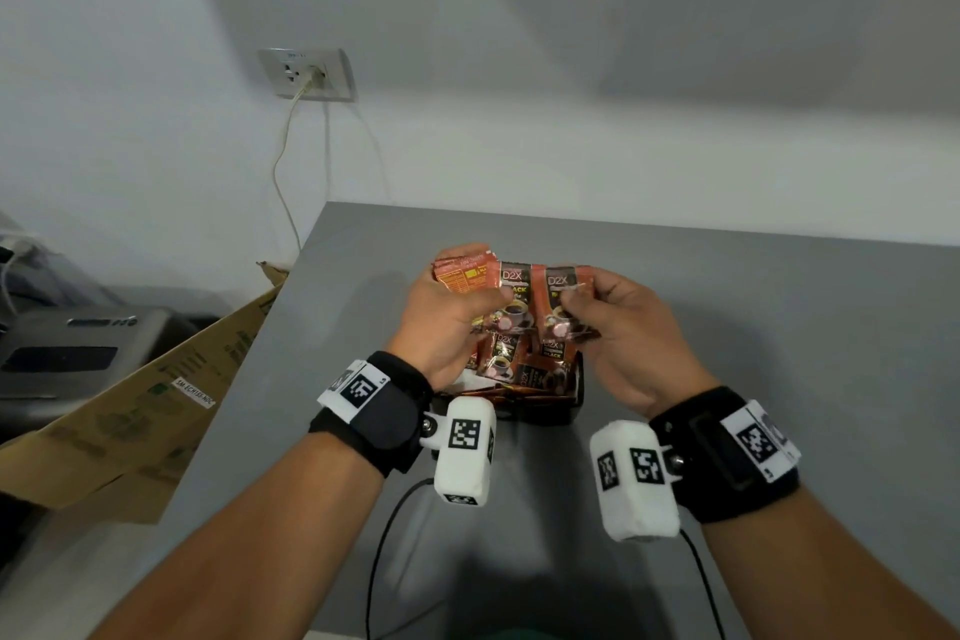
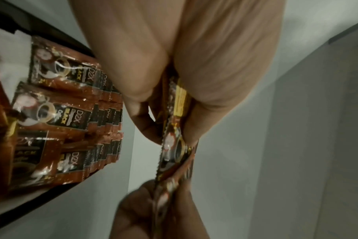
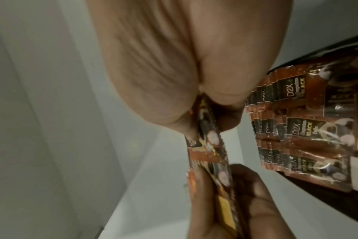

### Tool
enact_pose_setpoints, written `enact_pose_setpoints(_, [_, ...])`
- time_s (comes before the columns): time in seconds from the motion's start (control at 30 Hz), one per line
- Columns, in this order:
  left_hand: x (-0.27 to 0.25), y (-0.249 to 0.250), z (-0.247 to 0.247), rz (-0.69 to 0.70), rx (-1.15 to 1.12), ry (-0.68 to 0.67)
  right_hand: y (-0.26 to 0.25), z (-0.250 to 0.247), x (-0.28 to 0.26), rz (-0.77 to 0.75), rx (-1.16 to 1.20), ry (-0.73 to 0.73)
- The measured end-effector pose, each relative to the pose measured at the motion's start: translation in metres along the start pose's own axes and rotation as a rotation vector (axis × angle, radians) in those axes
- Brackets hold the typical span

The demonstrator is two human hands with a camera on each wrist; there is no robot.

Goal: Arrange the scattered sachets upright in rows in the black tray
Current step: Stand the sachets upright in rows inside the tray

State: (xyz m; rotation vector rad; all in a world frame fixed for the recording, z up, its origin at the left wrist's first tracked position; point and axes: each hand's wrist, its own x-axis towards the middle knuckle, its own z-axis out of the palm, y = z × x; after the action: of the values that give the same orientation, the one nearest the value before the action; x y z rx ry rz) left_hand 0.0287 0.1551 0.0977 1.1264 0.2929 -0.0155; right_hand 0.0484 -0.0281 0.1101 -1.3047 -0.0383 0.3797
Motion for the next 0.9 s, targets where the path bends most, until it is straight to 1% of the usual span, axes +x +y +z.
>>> enact_pose_setpoints(0.07, [-0.003, -0.003, 0.007, 0.011, -0.011, -0.024, 0.005, 0.008, 0.002, 0.066, -0.051, 0.003])
enact_pose_setpoints(0.13, [-0.005, -0.005, 0.008, -0.015, -0.04, -0.053, 0.007, 0.012, 0.002, 0.113, -0.016, 0.032])
enact_pose_setpoints(0.23, [-0.008, -0.004, 0.003, -0.108, -0.15, -0.088, 0.004, 0.008, 0.002, 0.064, 0.06, 0.102])
enact_pose_setpoints(0.3, [-0.008, -0.003, 0.0, -0.116, -0.158, -0.097, -0.003, 0.002, 0.001, 0.043, 0.091, 0.115])
enact_pose_setpoints(0.4, [-0.009, -0.003, 0.001, -0.088, -0.097, -0.097, -0.009, 0.001, -0.001, 0.058, 0.094, 0.048])
enact_pose_setpoints(0.53, [-0.01, -0.005, 0.005, -0.045, 0.016, -0.074, -0.003, 0.011, -0.005, 0.136, 0.023, -0.045])
enact_pose_setpoints(0.7, [-0.01, -0.006, 0.005, -0.01, 0.079, -0.031, 0.0, 0.013, -0.005, 0.153, 0.033, -0.052])
enact_pose_setpoints(0.8, [-0.012, -0.007, 0.003, -0.035, -0.011, -0.074, -0.001, 0.012, -0.005, 0.139, 0.03, -0.026])
enact_pose_setpoints(0.9, [-0.012, -0.004, 0.0, -0.09, -0.192, -0.12, 0.001, 0.012, -0.004, 0.118, 0.092, 0.044])
